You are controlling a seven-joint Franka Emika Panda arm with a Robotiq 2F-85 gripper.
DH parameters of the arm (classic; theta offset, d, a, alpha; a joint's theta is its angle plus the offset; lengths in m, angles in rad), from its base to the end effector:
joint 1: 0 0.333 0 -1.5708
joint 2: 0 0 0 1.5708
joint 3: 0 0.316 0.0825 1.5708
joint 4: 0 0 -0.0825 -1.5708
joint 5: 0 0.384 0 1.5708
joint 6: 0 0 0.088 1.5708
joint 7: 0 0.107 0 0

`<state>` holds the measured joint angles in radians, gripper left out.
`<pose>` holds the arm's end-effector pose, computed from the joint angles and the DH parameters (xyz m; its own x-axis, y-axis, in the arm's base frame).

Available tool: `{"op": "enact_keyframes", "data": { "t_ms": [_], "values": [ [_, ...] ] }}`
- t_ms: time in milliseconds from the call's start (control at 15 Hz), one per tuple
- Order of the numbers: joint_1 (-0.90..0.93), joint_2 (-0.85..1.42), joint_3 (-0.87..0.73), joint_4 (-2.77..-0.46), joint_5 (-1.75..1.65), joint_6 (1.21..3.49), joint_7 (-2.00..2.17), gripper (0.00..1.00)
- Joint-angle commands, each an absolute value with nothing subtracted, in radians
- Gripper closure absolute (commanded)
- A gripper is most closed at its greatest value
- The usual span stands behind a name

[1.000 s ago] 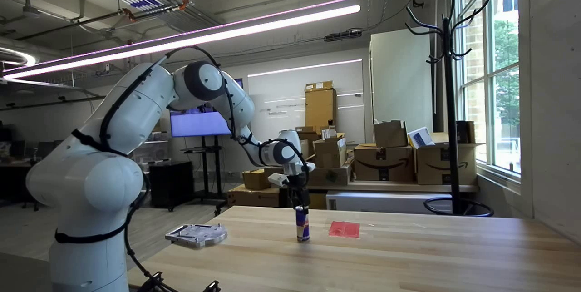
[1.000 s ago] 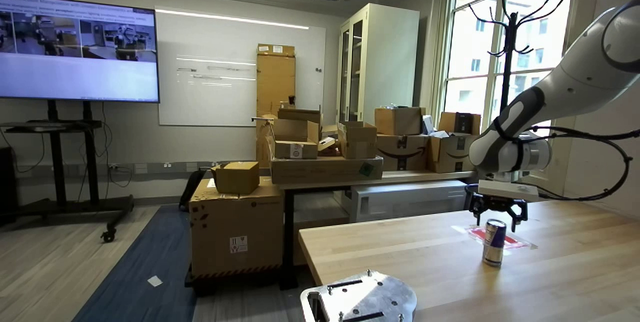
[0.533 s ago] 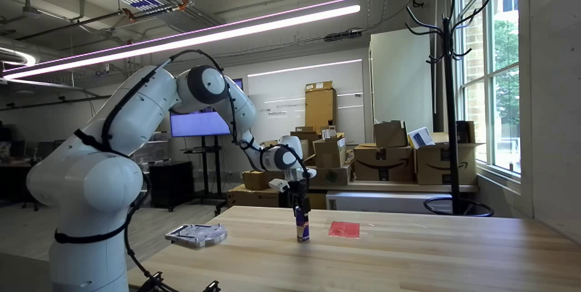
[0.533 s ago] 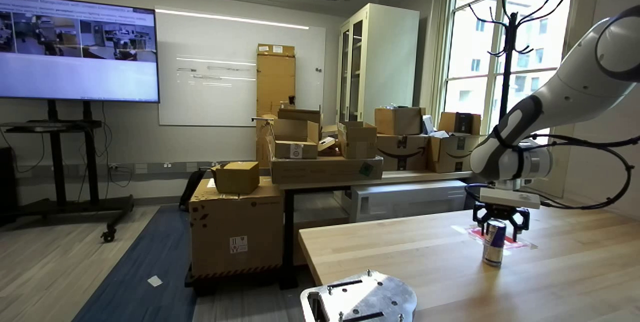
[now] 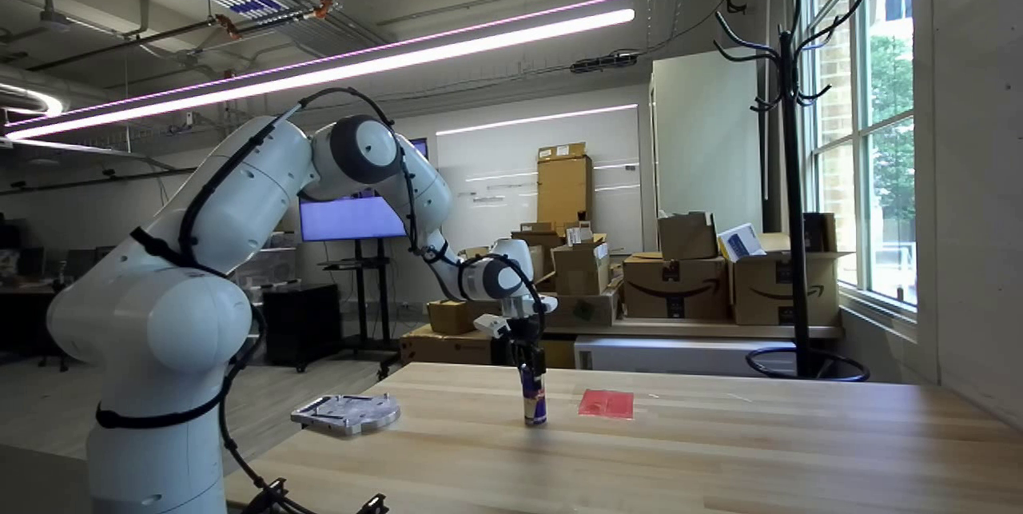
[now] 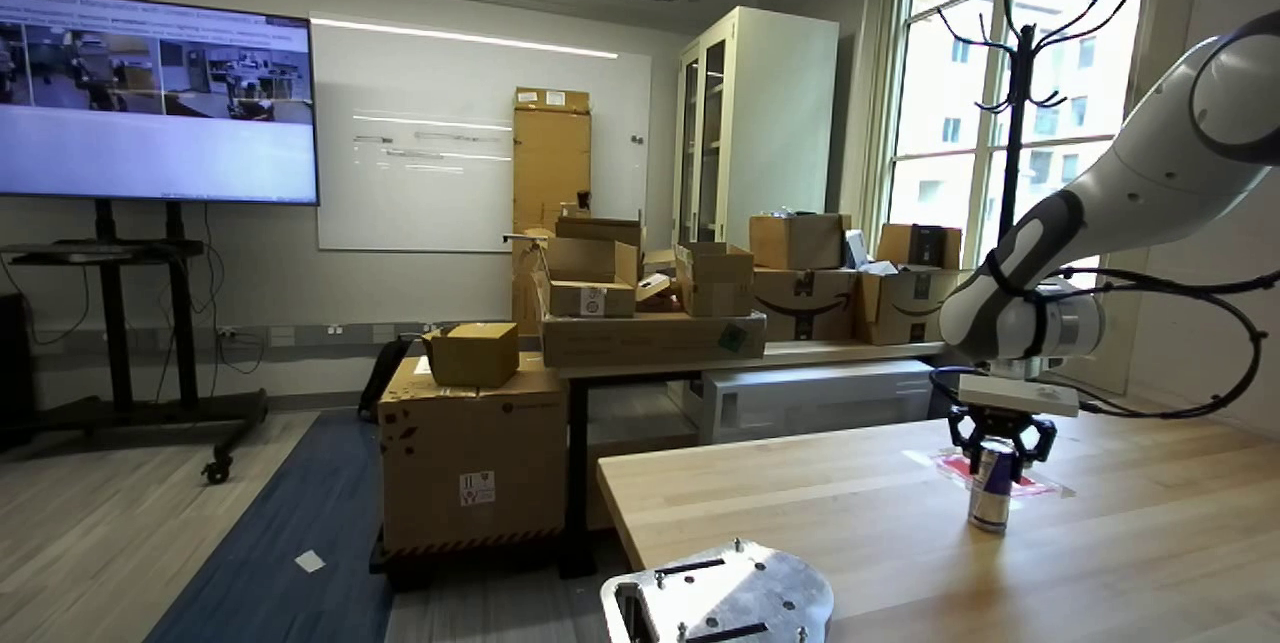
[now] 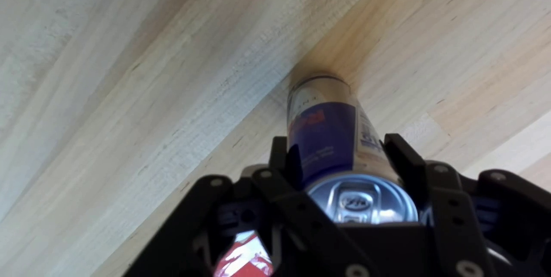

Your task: Put the can on top of the silver object on the left.

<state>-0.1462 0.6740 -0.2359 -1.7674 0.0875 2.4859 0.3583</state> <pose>0.6237 -0.2368 0.1956 0.7280 -0.6793 0.0926 -0.6851 -0.7260 0.0600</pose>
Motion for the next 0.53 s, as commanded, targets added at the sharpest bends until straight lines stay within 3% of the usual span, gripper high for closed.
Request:
{"op": "enact_keyframes", "data": {
  "t_ms": [0,467],
  "values": [
    [-0.161,0.655,-0.214,-1.767,0.104,2.489,0.328,0.66],
    [-0.134,0.422,-0.150,-1.909,0.083,2.467,0.176,0.66]
  ]
}}
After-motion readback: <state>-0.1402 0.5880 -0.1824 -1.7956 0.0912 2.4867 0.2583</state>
